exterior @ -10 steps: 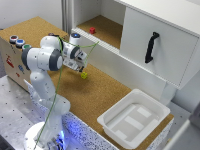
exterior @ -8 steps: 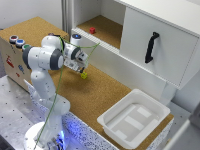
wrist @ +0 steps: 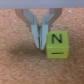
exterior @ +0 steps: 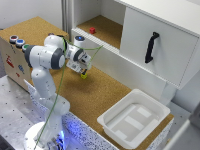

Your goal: Go slide the yellow block to the right

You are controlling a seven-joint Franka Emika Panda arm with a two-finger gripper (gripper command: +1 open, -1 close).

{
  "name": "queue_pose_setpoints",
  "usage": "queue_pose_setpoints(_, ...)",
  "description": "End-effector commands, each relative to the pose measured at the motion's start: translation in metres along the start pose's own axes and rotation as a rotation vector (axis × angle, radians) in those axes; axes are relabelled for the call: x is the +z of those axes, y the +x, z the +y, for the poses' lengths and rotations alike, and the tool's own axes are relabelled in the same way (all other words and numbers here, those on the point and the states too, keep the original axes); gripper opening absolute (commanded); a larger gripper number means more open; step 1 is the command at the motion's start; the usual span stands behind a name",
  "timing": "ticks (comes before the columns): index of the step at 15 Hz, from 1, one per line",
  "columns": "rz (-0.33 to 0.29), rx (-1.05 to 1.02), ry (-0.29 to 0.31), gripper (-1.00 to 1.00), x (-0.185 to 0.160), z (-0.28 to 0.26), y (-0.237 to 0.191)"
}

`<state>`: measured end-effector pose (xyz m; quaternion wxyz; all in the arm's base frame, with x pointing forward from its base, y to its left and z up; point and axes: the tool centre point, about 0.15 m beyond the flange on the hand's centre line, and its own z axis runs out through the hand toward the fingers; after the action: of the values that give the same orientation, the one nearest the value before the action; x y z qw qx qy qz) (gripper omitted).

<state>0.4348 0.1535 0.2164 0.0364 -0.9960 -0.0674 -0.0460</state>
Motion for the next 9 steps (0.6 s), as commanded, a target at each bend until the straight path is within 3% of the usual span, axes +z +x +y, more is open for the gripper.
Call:
queue_pose_setpoints(1, -0.029, 0.086, -0.111, -1.00, 0.008, 0.061, 0.002)
queue_pose_setpoints(5, -0.005, 0.168, -0.167, -1.00, -0.009, 0.118, 0.005)
queue_pose_setpoints(9, -0.023, 0.217, -0.234, -1.00, -0.022, 0.167, -0.003)
